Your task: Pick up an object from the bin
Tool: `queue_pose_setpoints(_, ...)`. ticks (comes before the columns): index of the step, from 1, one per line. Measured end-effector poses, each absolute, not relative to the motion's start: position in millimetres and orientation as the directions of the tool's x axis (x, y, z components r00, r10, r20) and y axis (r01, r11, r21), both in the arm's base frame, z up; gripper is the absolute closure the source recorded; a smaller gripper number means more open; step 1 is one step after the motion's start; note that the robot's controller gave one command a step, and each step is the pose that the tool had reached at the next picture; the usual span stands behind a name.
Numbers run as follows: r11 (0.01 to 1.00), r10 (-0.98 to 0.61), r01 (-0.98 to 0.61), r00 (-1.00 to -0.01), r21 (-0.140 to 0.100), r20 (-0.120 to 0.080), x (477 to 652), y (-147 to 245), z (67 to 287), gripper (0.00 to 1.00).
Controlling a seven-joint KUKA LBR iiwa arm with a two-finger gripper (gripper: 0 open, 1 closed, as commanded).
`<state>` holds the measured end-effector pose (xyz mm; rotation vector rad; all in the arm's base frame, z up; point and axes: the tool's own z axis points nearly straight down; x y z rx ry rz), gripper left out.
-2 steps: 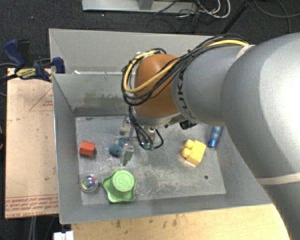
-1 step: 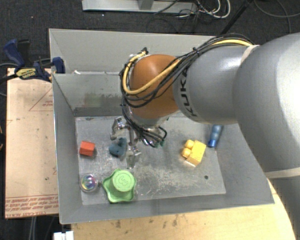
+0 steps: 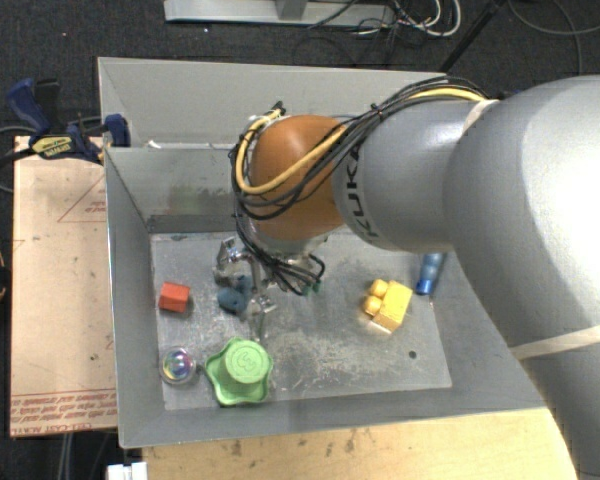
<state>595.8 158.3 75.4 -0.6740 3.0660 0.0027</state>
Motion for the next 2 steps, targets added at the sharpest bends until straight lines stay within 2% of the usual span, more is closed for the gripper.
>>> queue_pose_setpoints(1,0.909,-0.417,-0.417,-0.909,0.001,-0.007,597.8,159.2,78.4,0.0)
queue_pose_setpoints(2,0.909,-0.416,-0.416,-0.909,0.001,-0.006,598.3,159.1,79.6,1.0)
